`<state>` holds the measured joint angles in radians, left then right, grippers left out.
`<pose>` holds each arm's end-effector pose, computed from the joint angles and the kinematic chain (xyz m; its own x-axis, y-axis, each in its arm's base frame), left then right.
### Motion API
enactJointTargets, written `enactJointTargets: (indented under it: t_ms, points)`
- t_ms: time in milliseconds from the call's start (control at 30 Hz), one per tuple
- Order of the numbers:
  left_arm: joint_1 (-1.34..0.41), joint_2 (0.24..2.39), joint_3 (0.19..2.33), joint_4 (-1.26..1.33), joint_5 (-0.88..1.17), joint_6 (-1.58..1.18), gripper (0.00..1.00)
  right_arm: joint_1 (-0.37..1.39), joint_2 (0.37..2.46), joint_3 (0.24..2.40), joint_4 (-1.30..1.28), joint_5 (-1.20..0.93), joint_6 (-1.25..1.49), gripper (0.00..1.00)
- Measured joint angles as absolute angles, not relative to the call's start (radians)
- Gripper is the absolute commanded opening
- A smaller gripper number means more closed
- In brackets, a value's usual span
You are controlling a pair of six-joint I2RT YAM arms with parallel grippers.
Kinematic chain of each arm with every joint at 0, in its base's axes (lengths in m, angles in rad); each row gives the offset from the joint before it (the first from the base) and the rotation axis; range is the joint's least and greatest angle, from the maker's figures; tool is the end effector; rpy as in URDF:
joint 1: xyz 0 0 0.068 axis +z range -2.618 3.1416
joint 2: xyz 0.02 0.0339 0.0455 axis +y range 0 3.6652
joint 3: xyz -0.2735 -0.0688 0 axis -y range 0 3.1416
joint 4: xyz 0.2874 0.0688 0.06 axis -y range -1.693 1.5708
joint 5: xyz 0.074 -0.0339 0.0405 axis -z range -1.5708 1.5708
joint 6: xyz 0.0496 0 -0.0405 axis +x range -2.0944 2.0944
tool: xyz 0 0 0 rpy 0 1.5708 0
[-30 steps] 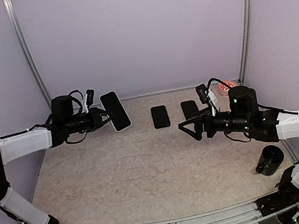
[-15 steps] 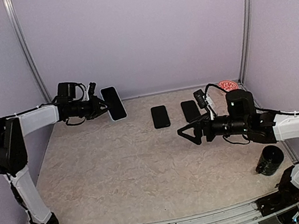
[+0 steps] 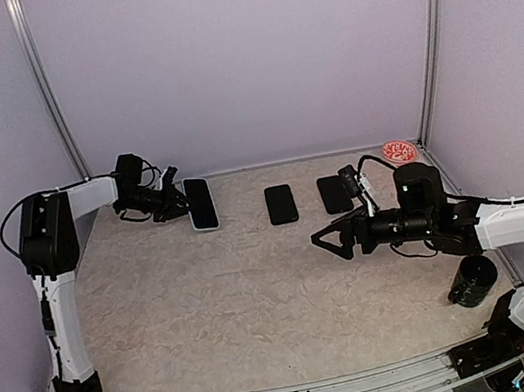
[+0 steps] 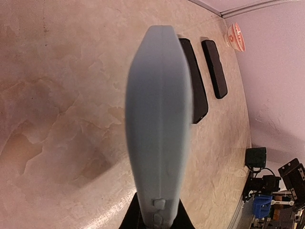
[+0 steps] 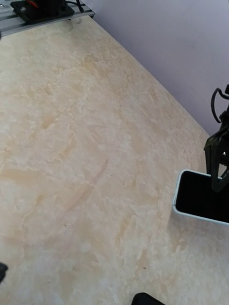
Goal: Put the phone into the phone case
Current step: Place the phone with the phone case at the center of the board.
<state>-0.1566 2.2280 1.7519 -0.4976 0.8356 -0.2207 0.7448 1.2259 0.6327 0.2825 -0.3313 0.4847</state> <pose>0.5181 -0.1190 0.1629 -0.9101 -0.0049 -0.4143 0.3252 0.6112 -0.7216 0.2203 0.2250 0.2230 -0.6036 0.0428 -0.7961 -0.6639 0.5260 0.5316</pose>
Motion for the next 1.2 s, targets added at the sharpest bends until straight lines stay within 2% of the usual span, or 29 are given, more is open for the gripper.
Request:
enactJointTargets:
  t_ms: [200,500,1200]
  points:
    - [-0.133,2.334,1.889,-0.609,0.846,-0.171,0.0,0.745,1.226,0.612,0.284,-0.336,0.497,1.0]
    - [-0.124,2.42,1.958,-0.671,0.865,-0.16,0.0,0.745,1.225,0.603,0.289,-0.336,0.5,1.0]
    - [-0.128,2.466,1.987,-0.619,0.881,-0.284,0.0,0.745,1.237,0.604,0.289,-0.337,0.514,1.0]
